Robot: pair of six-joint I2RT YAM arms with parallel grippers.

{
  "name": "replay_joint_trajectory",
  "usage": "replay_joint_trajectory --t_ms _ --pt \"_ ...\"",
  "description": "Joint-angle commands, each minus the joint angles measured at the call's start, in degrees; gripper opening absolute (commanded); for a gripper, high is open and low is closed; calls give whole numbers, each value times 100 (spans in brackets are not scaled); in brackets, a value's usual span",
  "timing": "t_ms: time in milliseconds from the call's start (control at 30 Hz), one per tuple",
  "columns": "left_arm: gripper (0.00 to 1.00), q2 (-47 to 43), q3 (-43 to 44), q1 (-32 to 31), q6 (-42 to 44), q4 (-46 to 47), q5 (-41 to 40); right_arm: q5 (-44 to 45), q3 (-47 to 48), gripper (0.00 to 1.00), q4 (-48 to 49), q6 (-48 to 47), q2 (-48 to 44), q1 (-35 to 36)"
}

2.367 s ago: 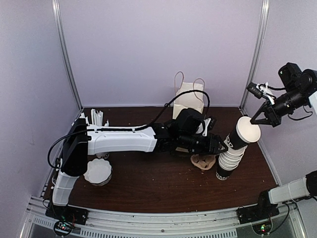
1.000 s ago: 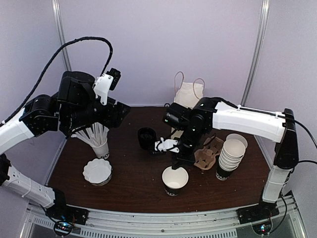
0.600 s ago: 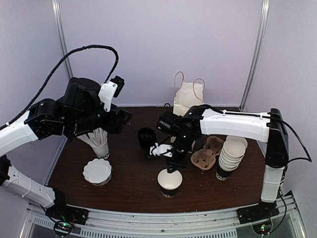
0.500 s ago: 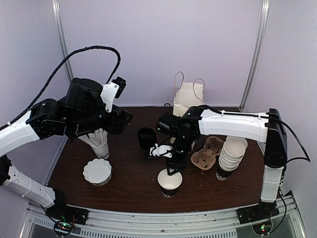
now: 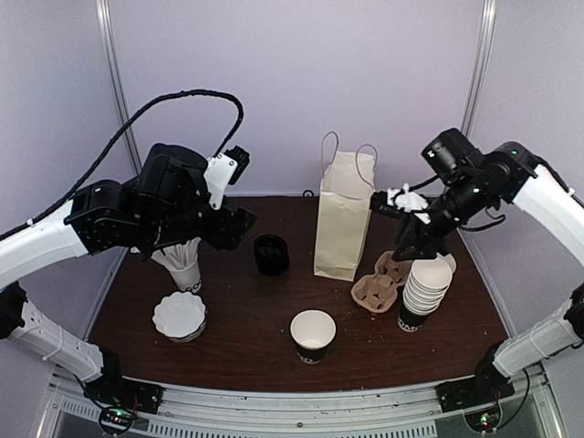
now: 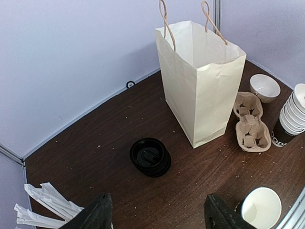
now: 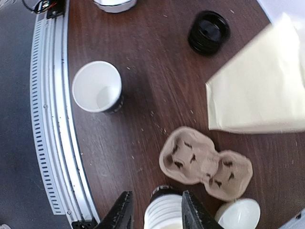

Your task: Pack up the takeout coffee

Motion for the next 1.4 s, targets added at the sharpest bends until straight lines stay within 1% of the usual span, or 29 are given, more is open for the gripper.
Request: replay_joint_trajectory --t_ms 0,100,167,300,400,633,767,867,933,967,1067,1100,1200,1300,1367 --pt "70 114 186 64 221 371 63 -664 -562 40 -1056 -910 -873 -1057" --pt "70 248 230 109 314 358 71 -363 -1054 52 -1206 -1091 -1527 -1135" --pt "70 327 272 136 337 348 94 -135 -1385 55 -1211 -1052 -1794 -1134" --pt "70 407 275 147 340 417 168 457 -1914 53 -1134 -812 -1907 -1136" --pt "71 403 212 148 316 490 246 779 -2069 49 -982 -627 -1788 -1136" --pt "70 301 30 150 237 544 314 790 -1850 47 -777 -520 -1564 -1141" --pt "70 208 -98 157 233 603 280 893 -1781 44 -701 -506 -1306 -1136" --pt "70 176 -121 161 249 597 278 887 -1780 41 -705 -544 -1101 -1136" --pt "71 149 -141 165 258 601 279 875 -1779 36 -753 -589 -976 -1134" --pt "71 151 -152 169 268 595 273 865 -1766 31 -798 -613 -928 -1136" --pt "71 140 -165 186 286 586 274 789 -1696 13 -1030 -717 -886 -1136" --pt "71 134 -176 193 293 586 268 770 -1675 8 -1108 -762 -922 -1136" --pt "71 136 -244 247 319 649 290 827 -1690 1 -1239 -881 -1178 -1136" --pt "71 175 -273 319 320 697 375 1229 -1694 0 -1319 -943 -1360 -1192" --pt "71 203 -275 348 335 716 420 1334 -1691 0 -1430 -1001 -1298 -1394"
